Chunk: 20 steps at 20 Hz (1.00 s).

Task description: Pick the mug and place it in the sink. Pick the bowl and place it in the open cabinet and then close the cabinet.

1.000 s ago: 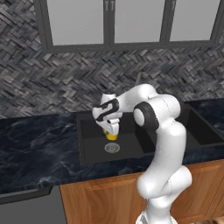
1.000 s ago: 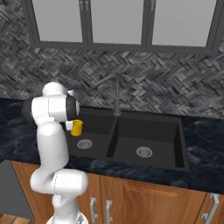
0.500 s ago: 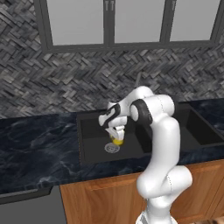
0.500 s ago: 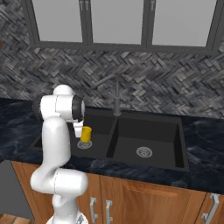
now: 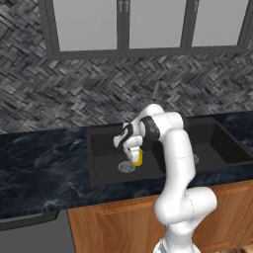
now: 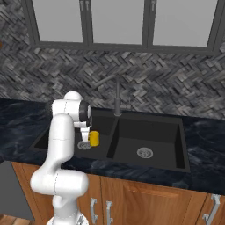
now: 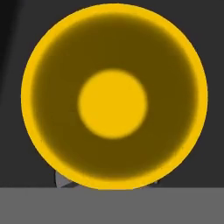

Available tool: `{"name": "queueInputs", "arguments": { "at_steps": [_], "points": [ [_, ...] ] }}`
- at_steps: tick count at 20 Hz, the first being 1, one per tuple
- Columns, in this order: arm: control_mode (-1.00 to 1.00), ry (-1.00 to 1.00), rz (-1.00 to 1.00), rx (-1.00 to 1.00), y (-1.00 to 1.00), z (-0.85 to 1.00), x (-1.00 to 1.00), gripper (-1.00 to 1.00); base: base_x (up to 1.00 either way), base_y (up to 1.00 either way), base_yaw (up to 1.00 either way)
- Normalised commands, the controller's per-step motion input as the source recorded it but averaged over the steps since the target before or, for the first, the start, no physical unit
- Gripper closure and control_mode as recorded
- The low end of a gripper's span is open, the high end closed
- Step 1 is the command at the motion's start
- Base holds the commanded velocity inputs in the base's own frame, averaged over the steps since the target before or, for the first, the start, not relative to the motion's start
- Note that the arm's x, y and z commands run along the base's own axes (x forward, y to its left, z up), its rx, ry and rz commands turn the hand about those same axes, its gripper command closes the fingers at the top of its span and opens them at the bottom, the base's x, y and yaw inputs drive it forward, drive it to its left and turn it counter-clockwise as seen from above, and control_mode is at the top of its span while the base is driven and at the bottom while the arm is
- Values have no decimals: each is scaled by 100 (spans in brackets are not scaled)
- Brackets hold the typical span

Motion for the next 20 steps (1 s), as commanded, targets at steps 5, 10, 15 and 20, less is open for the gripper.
{"name": "queueInputs", "arguments": {
  "at_steps": [5,10,15,20],
  "points": [
    [-100,0,-7,0,-34,-48,70,100,0,0,0],
    [-100,0,-2,8,-44,-18,38,100,0,0,0],
    [-100,0,-3,8,-71,-34,28,100,0,0,0],
    [-100,0,-1,2,-27,-12,7,-100,0,0,0]
  ]
}}
